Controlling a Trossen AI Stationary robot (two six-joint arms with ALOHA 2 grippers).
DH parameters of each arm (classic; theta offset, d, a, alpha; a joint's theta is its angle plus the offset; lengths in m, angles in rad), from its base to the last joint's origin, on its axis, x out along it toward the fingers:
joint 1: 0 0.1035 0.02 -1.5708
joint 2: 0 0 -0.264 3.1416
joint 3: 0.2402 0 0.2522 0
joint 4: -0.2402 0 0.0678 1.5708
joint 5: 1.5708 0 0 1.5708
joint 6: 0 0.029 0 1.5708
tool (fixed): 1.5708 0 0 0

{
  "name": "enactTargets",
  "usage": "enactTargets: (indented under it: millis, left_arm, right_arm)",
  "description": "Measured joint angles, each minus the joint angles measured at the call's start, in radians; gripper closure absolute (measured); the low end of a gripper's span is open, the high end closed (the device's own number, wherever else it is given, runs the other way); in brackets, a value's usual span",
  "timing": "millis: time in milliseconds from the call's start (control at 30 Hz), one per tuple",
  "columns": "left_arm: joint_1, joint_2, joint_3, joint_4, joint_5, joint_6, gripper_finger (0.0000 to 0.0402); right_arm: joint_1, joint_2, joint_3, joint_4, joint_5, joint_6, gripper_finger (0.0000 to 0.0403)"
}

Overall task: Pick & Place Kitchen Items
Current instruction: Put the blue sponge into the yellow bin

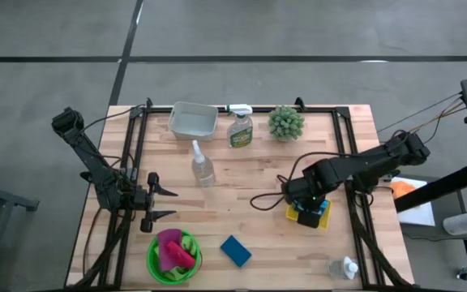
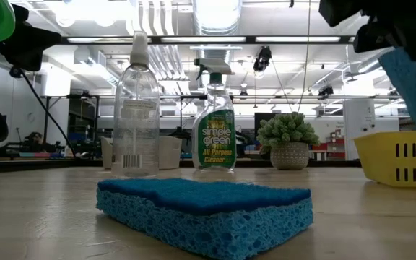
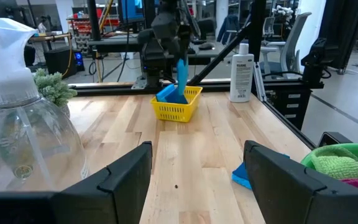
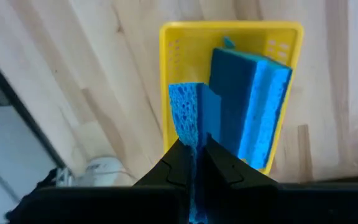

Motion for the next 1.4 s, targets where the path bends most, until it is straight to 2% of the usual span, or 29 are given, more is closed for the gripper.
enactTargets:
  millis: [400, 633, 867, 967, 1100, 1200, 1400]
  left_arm:
    - [0.000, 0.000, 0.000, -0.003, -0.002, 0.000, 0.0147]
    - [0.000, 0.000, 0.000, -0.003, -0.001, 0.000, 0.0147]
    - [0.000, 0.000, 0.000, -0.011, 0.001, 0.000, 0.0147]
    - [0.000, 0.000, 0.000, -0.018, 0.001, -0.004, 0.0147]
    - [0.000, 0.000, 0.000, -0.026, 0.001, -0.011, 0.0148]
    - [0.000, 0.000, 0.000, -0.026, 0.001, -0.012, 0.0148]
    - [0.000, 0.000, 0.000, -0.026, 0.000, -0.014, 0.0148]
  right_arm:
    - [-0.045, 0.148, 0.007, -0.079, -0.138, -0.094, 0.0385]
    - [-0.089, 0.260, 0.007, -0.106, -0.161, -0.193, 0.0385]
    - [-0.113, 0.321, 0.007, -0.103, -0.086, -0.256, 0.0385]
    - [-0.113, 0.323, 0.007, -0.100, -0.017, -0.262, 0.0385]
    - [-0.114, 0.310, 0.007, -0.085, 0.010, -0.261, 0.0381]
    - [-0.113, 0.296, 0.007, -0.078, 0.041, -0.249, 0.0350]
    - [-0.114, 0.291, 0.007, -0.069, 0.105, -0.241, 0.0235]
